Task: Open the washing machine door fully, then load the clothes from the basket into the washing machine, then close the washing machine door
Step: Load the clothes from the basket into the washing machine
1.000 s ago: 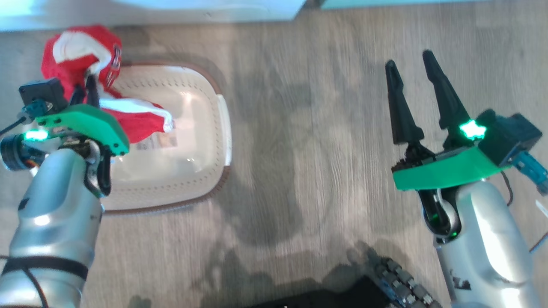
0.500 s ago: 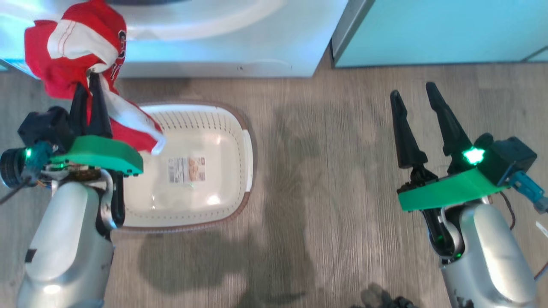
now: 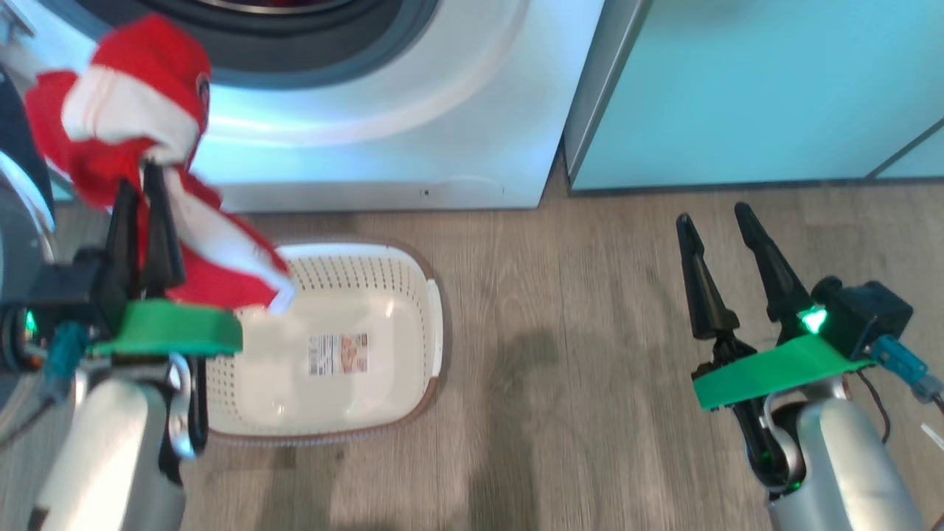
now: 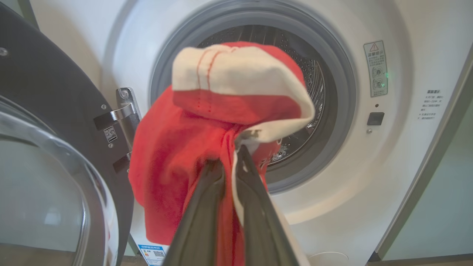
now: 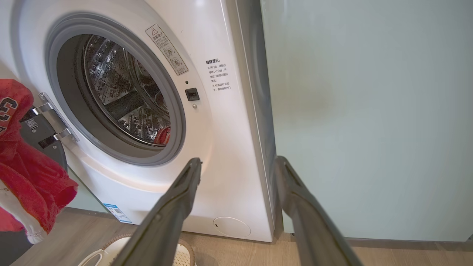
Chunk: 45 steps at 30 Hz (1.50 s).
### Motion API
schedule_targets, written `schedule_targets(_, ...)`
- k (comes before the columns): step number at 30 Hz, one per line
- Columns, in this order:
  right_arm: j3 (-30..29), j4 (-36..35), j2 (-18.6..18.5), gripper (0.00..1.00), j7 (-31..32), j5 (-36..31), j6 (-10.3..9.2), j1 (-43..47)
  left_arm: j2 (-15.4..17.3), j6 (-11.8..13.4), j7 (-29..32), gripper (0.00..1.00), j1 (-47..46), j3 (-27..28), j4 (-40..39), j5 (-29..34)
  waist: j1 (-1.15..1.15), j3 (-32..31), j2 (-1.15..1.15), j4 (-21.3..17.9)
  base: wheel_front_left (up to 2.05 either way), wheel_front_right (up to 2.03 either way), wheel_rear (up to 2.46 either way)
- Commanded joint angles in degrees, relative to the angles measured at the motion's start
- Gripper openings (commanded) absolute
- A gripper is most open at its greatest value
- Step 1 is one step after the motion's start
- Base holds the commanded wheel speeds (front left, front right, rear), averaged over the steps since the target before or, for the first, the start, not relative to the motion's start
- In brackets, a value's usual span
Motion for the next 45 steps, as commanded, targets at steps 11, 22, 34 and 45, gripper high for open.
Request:
schedule_targets(11,-0.5,-2.3,0.1,1.00,1.3,-0.8,0.00,3.7,4.1,2.4,2.9,0.00,8.7,0.7,-6.8,2.8,0.01,-6.0,-0.01,-0.2,0.00,0.00,0.00)
schedule_targets(22,-1.0,-3.2,0.2,1.00,2.5,-1.3,0.00,6.4,4.6,3.1,4.2,0.00,14.7,-0.6,-8.1,2.9,0.01,-10.1,-0.01,0.0,0.00,0.00,0.00)
schedule_targets(34,-1.7,-4.2,0.3,1.00,3.6,-2.0,0.00,7.5,4.9,3.0,4.8,0.00,16.6,-1.6,-8.8,2.6,0.01,-11.4,-0.01,0.7,0.00,0.00,0.00)
schedule_targets(45,-1.9,-4.5,0.3,1.00,3.4,-1.9,0.00,7.2,5.0,2.6,4.9,0.00,15.9,-2.3,-8.5,2.4,0.01,-10.9,-0.01,1.2,0.00,0.00,0.00)
